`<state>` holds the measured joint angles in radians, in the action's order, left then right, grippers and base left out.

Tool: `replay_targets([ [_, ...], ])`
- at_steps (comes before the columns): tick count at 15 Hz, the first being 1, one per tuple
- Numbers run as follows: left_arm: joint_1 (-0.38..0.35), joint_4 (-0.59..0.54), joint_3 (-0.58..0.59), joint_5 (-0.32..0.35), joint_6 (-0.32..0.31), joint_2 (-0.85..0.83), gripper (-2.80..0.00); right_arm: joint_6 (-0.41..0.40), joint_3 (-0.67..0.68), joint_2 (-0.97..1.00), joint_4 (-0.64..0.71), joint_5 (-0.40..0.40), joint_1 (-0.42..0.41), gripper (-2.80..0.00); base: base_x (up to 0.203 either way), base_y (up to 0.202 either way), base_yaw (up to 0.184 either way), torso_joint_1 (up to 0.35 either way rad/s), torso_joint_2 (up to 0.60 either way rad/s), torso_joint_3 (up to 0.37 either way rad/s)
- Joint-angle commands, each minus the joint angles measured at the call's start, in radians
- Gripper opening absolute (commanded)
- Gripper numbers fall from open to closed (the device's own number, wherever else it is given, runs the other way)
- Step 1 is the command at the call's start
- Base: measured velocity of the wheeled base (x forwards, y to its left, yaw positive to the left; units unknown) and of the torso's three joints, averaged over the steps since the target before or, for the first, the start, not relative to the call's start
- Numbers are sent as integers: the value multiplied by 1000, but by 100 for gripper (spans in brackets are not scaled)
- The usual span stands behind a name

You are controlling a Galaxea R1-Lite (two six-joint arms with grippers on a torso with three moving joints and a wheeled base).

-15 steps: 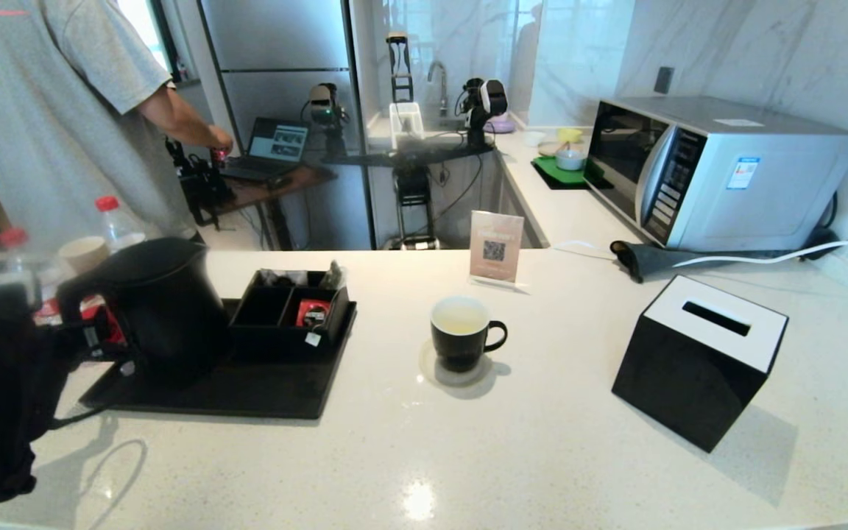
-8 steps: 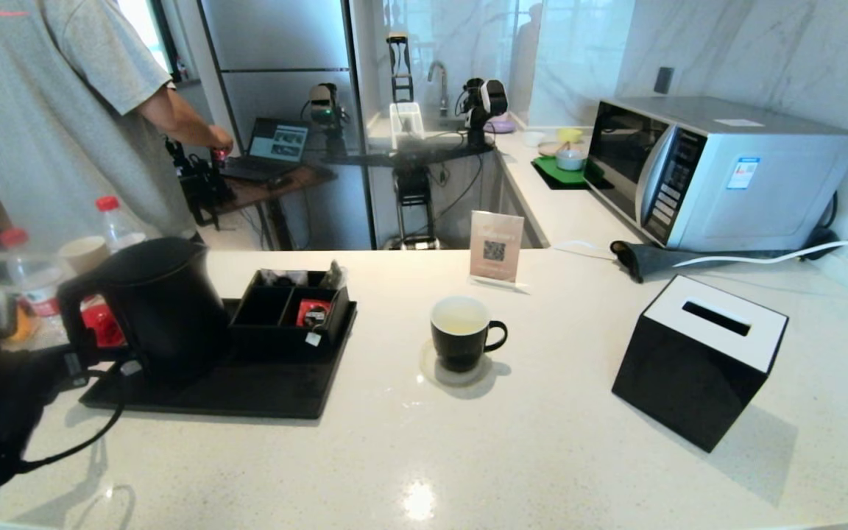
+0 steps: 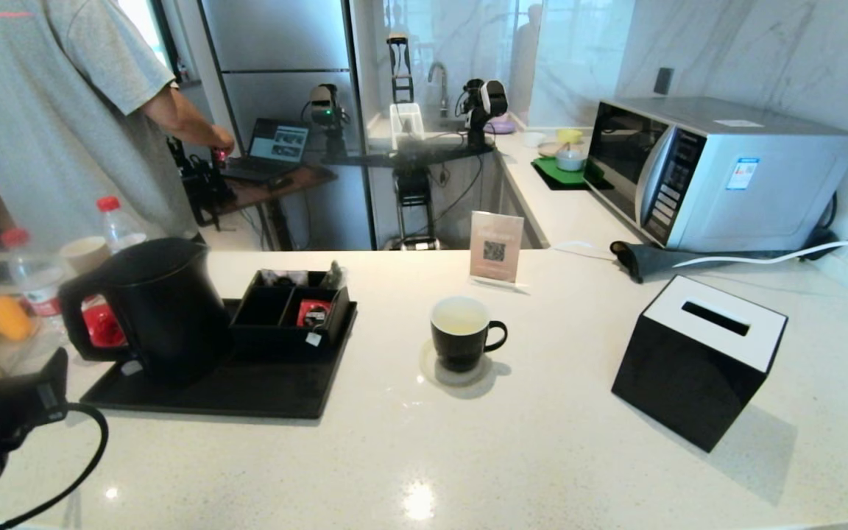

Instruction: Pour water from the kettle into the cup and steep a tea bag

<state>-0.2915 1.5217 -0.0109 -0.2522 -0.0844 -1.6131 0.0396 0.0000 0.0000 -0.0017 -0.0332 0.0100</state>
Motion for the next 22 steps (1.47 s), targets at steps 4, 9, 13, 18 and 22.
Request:
replay_targets([
  [4, 116, 48, 11, -2, -22, 96, -280, 0, 0, 0, -1, -1, 1, -280, 0, 0, 0, 0, 0, 0],
  [9, 251, 48, 11, -1, -15, 120, -280, 1, 0, 0, 0, -1, 0, -280, 0, 0, 0, 0, 0, 0],
  [13, 333, 39, 11, 1, -14, 122, -280, 0, 0, 0, 0, -1, 1, -280, 0, 0, 0, 0, 0, 0],
  [18, 398, 34, 1, 2, -12, 141, -280, 0, 0, 0, -1, -1, 1, -280, 0, 0, 0, 0, 0, 0],
  [22, 506, -87, -105, 0, -11, 180, -280, 0, 0, 0, -1, -1, 0, -280, 0, 0, 0, 0, 0, 0],
])
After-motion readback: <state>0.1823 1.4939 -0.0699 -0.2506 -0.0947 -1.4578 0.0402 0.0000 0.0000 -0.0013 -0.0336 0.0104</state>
